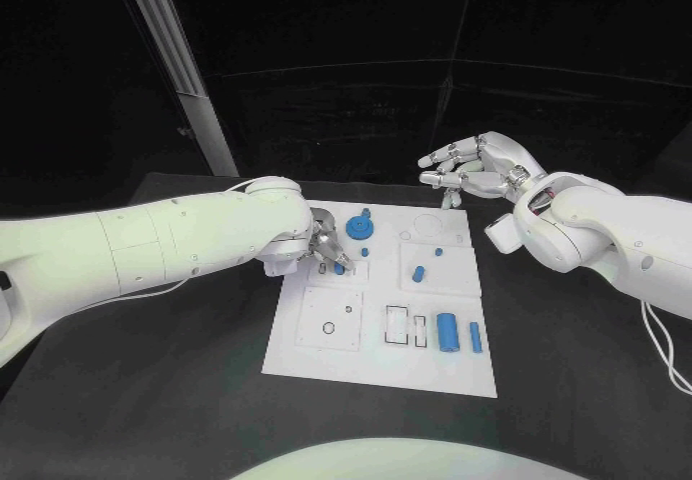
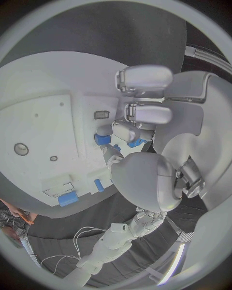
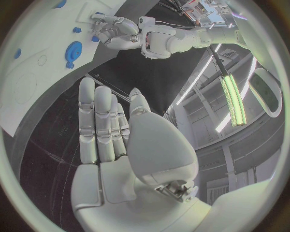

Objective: Assemble the parts on the task board

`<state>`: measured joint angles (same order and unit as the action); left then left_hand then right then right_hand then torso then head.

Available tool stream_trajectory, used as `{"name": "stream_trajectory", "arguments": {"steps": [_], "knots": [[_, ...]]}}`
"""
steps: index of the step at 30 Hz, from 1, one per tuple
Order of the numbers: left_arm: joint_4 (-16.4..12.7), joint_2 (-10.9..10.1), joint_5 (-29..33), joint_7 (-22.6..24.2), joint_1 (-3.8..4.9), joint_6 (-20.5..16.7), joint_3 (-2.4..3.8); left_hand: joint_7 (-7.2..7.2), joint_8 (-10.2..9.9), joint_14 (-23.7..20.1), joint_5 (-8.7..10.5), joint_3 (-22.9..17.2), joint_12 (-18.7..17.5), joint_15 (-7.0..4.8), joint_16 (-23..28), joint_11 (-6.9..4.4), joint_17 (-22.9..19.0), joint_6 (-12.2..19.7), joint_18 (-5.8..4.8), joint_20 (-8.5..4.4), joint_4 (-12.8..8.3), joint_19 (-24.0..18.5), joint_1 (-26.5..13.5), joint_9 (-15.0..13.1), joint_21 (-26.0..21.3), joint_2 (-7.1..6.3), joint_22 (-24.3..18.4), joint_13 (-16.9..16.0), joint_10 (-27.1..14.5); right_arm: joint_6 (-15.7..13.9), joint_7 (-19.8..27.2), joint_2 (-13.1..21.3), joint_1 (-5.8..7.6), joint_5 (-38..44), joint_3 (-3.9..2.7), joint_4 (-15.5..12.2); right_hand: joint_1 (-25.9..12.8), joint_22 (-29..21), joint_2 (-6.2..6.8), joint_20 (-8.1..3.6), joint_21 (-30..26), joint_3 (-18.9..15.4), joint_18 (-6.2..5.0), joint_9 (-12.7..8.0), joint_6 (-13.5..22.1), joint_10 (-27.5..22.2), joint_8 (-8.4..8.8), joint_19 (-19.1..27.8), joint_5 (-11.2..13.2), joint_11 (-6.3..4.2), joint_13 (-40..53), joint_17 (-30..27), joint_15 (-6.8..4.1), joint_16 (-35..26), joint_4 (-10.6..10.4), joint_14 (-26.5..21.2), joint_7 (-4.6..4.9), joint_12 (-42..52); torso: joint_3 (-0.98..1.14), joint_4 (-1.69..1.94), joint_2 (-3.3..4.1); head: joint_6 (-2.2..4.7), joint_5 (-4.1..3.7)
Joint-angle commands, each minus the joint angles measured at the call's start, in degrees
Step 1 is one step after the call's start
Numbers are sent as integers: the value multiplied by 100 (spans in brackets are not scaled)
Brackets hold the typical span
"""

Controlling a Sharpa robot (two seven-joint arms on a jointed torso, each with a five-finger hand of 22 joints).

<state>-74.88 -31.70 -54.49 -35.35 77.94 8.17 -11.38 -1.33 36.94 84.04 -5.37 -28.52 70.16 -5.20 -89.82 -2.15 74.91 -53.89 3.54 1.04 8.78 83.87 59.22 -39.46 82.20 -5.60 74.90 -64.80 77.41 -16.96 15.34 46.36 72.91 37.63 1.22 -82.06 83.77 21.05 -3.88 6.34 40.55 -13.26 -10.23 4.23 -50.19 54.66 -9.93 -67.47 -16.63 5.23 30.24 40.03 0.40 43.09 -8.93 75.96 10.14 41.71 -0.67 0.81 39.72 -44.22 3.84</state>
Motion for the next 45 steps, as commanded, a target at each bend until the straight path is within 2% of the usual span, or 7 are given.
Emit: {"name": "stream_trajectory", "arguments": {"steps": [1, 15, 23, 28, 30, 37, 45], "knots": [[13, 19, -12, -11, -15, 73, -11, 4, 35, 596, 8, 27, 43, -51, -18, -39, 1509, -50, -79, -34, 35, 92, -71, -10, 40, 3, 232, -11, 21, 39, 64, -7, 10, -26, -4, 0, -27, 6, -18, -6, 30, 3, -20, 8, 47, -26, -19, 26, 15, -5, -8, -5, 12, -22, -26, -18, -8, 26, -3, 1, -2, 4, -5], [65, 29, -12, 54, -15, -11, -11, 17, 91, 596, 24, 442, 34, -60, -18, -48, 1509, -129, -84, -44, 357, 103, -472, -64, 48, -125, 259, 14, 34, 42, 87, -14, 10, -26, -4, 9, -119, 13, 0, 11, 25, -54, -15, 2, 94, -96, -36, 68, -18, 21, -61, -95, 35, -97, -92, -91, 13, 28, -3, 4, -4, 22, -11], [15, -69, -13, 107, -15, -145, -8, 44, 108, 596, 55, 1340, 25, -83, -18, -72, 1509, -142, -86, -68, 724, 109, -745, -105, 49, -324, 279, 28, 47, 51, 101, -20, 9, -39, -3, 35, -245, 6, 2, 41, -11, -134, -16, 0, 145, -176, -73, 140, -28, 48, -135, -124, 64, -125, -188, -187, 34, 46, -9, 2, -6, 46, -22], [-112, -214, -14, 156, 0, -272, 13, 43, 110, 596, 245, 1829, -10, -87, -18, -71, 1509, -119, -77, -73, 781, 93, -763, -126, 19, -228, 240, 76, 22, 56, 107, -24, 8, -46, -3, 63, -266, 0, 1, 49, -27, -152, -16, 0, 160, -200, -84, 160, -13, 56, -162, -137, 72, -139, -206, -213, 42, 46, -8, 3, -6, 57, -36], [-173, -279, -14, 231, 17, -369, 56, 24, 86, 596, 235, 1926, -99, -78, -18, -58, 1509, -55, -67, -70, 778, 73, -726, -125, -12, -189, 195, 187, -49, 59, 109, -22, 8, -46, -3, 73, -271, -2, 1, 51, -31, -157, -16, -1, 165, -206, -87, 165, -7, 58, -169, -140, 74, -142, -210, -219, 43, 47, -8, 4, -5, 82, -40], [-311, -479, -14, 502, 132, -450, 382, -164, -232, 596, 229, 2333, -605, 53, -18, 104, 1509, 348, 13, 40, 770, -103, -351, 90, -283, 32, -196, 820, -483, 59, 111, -18, 6, -48, -2, 132, -280, -4, -2, 55, -38, -164, -17, -1, 172, -216, -91, 173, 1, 62, -181, -145, 78, -148, -218, -229, 47, 47, -7, 6, -9, 176, -47], [319, -321, -12, 526, 363, 224, 486, -240, -449, 596, 224, 2579, -645, 116, -18, 171, 1509, 365, 24, 111, 726, -116, 120, 371, -328, 191, -233, 928, -528, 59, 105, -40, 5, -49, -1, 188, -280, -5, -5, 56, -40, -164, -17, -1, 174, -219, -93, 175, 2, 63, -185, -147, 79, -149, -220, -232, 47, 48, -3, -2, 0, 190, -6]]}}
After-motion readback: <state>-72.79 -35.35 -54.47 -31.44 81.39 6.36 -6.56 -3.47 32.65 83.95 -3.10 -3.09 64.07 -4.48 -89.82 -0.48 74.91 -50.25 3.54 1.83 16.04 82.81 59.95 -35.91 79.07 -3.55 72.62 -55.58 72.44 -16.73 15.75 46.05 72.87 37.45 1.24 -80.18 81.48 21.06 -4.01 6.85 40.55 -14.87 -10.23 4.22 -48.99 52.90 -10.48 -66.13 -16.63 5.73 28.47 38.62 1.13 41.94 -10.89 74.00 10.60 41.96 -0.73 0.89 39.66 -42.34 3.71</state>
